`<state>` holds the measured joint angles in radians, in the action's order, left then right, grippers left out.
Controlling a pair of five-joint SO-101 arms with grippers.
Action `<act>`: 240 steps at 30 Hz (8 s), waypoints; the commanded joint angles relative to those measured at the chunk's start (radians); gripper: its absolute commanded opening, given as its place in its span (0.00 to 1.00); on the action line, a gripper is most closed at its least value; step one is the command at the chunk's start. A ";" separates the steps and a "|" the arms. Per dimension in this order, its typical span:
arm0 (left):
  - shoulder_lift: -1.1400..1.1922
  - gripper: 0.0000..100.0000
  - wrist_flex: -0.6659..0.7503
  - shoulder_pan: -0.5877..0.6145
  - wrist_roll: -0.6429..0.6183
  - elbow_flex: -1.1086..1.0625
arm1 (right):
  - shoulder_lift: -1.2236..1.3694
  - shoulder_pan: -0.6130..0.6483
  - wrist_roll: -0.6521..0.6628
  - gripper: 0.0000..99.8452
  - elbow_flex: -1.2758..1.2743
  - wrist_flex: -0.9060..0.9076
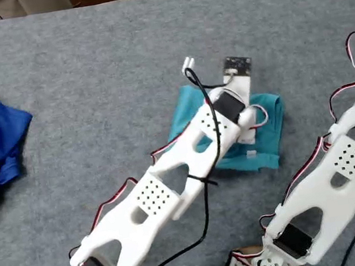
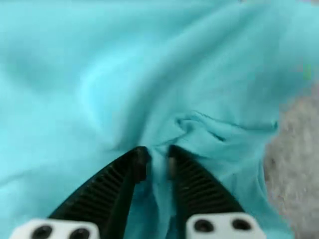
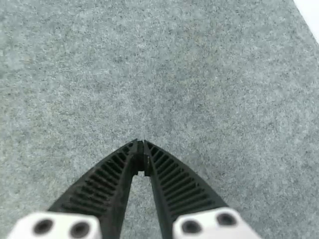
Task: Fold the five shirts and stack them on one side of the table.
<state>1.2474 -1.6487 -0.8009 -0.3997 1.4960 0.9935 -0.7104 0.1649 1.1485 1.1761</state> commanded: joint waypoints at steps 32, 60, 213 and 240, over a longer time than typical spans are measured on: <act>-0.298 0.02 -0.110 -0.158 0.057 0.018 | -0.012 -0.005 0.008 0.01 0.061 -0.002; -0.414 0.07 0.040 0.178 0.060 -0.187 | -0.033 0.274 0.256 0.01 0.498 0.615; -0.851 0.02 0.333 0.186 0.358 -1.456 | -0.501 0.529 0.506 0.01 -1.023 -0.018; -0.799 0.02 0.245 0.333 0.351 -0.812 | -0.518 0.453 0.417 0.01 -0.593 0.608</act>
<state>0.4342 -1.4691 -0.4895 -0.0376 0.6245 0.5884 -0.2394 0.6007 0.6713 1.7637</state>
